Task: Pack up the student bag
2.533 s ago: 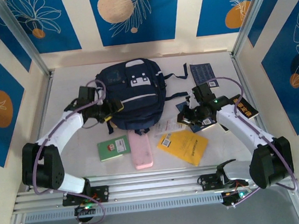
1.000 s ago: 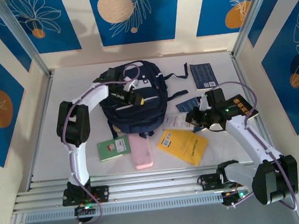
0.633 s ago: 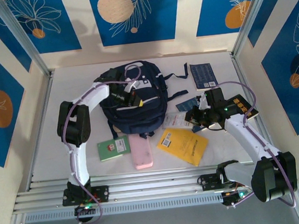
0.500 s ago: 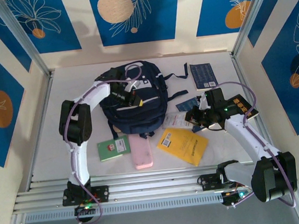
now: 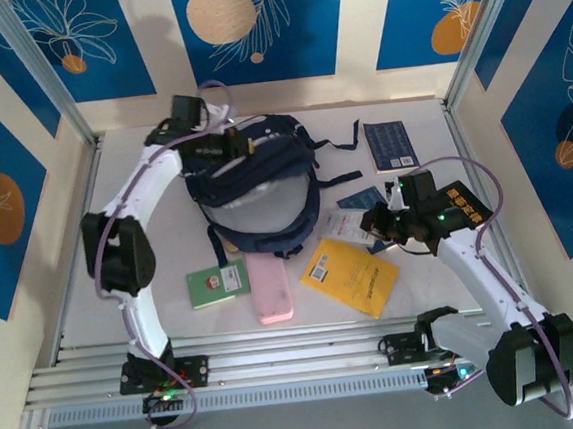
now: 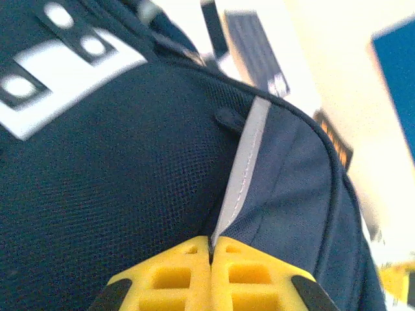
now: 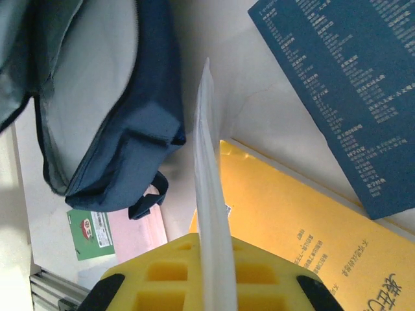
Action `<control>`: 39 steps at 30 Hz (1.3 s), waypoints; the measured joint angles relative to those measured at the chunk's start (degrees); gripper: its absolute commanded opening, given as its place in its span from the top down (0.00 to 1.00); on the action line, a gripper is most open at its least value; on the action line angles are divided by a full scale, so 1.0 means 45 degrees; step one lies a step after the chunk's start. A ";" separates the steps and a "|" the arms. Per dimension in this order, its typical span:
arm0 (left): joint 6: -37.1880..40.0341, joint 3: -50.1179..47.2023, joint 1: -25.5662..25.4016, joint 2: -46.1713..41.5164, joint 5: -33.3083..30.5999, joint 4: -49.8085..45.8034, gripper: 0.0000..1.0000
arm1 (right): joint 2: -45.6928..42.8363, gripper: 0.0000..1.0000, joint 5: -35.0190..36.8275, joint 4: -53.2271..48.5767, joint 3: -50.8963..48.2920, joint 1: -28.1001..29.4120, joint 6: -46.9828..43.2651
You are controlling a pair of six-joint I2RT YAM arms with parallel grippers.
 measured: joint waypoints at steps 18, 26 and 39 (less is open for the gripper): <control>-0.3555 -0.0675 0.1608 -0.2025 -0.3808 0.1224 1.00 | -0.2064 1.00 -0.0277 -0.0544 0.3390 0.0272 0.0306; -0.4056 -0.1608 0.1613 -0.2045 -0.2958 0.1977 1.00 | 0.1166 1.00 -0.1608 0.1355 0.4546 0.1661 0.1190; -0.3910 -0.1399 0.1622 -0.2307 -0.0831 0.1953 1.00 | 0.6941 1.00 -0.2166 0.3050 0.7271 0.3143 0.1622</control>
